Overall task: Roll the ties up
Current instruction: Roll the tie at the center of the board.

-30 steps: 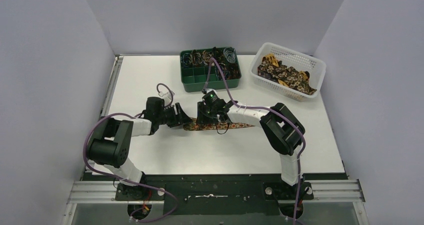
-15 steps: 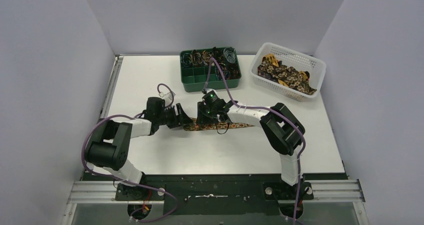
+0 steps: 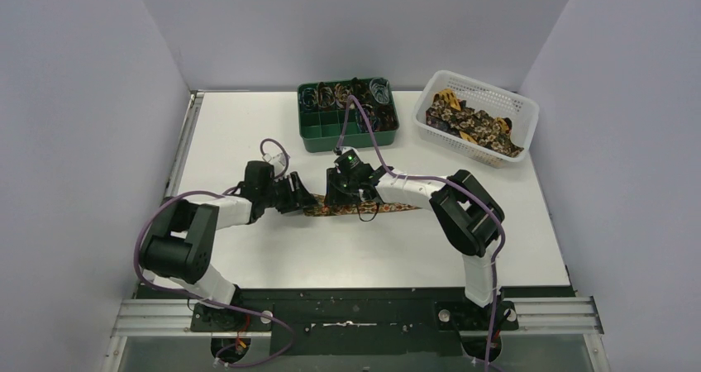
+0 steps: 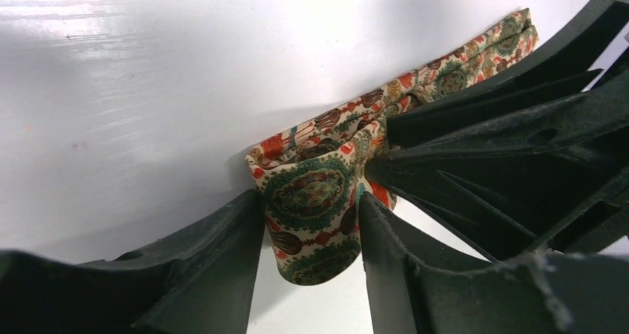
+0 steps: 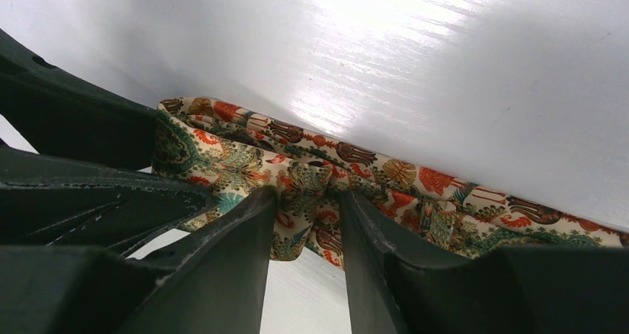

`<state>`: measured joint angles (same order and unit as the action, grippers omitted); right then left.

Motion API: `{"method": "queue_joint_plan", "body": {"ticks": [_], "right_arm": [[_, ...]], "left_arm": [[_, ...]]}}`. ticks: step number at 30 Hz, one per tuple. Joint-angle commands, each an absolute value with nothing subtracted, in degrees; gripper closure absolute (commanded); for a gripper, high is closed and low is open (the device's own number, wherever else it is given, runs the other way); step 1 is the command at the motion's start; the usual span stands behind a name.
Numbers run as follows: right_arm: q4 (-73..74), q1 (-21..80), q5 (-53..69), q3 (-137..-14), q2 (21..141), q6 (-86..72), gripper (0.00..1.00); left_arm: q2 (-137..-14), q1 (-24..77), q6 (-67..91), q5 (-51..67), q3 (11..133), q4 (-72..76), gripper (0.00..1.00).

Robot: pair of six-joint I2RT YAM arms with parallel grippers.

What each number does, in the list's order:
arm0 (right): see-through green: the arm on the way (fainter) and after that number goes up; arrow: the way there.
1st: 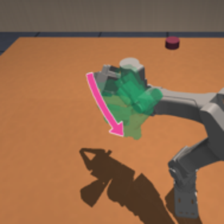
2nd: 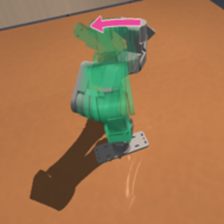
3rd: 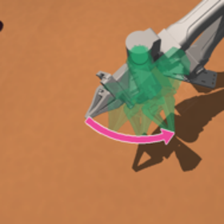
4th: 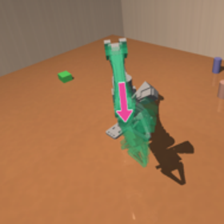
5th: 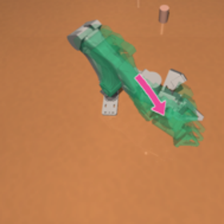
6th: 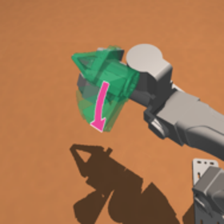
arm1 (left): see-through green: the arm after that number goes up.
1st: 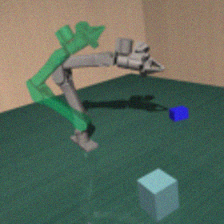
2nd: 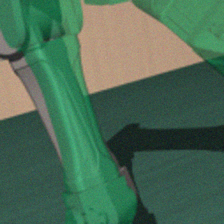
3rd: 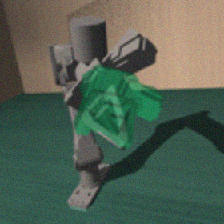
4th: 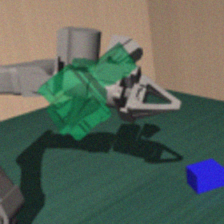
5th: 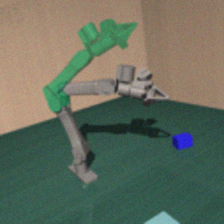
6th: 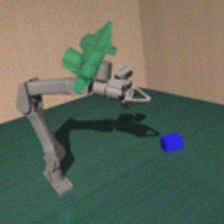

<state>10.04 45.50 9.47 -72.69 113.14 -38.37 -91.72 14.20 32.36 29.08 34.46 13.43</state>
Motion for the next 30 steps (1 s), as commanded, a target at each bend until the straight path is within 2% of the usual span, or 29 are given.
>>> {"method": "queue_joint_plan", "body": {"ticks": [1, 4, 6, 11, 21, 30], "right_arm": [[10.8, 45.9, 9.1, -72.8, 113.1, -38.4, 0.62], [10.7, 45.8, 10.0, -73.2, 112.7, -38.2, 0.6], [10.2, 45.7, 11.4, -73.4, 112.0, -38.6, 0.54], [9.8, 45.4, 13.5, -74.3, 108.3, -37.6, 0.45], [6.3, 37.4, 13.6, -63.2, 96.4, -37.8, 0.42], [5.9, 33.0, 14.8, -59.7, 94.0, -36.3, 0.42]], "left_arm": [[-94.6, 15.6, 32.8, 23.8, 32.9, 6.0, 0.55], [-95.0, 16.5, 31.2, 23.1, 33.8, 4.9, 0.64], [-94.5, 16.9, 29.5, 21.0, 35.4, 2.2, 0.71], [-88.8, 17.3, 27.1, 14.8, 38.3, -4.7, 0.73], [-83.1, 21.4, 21.6, -0.3, 46.5, -20.8, 0.73], [-83.4, 27.4, 24.4, -15.4, 53.9, -30.1, 0.73]]}}
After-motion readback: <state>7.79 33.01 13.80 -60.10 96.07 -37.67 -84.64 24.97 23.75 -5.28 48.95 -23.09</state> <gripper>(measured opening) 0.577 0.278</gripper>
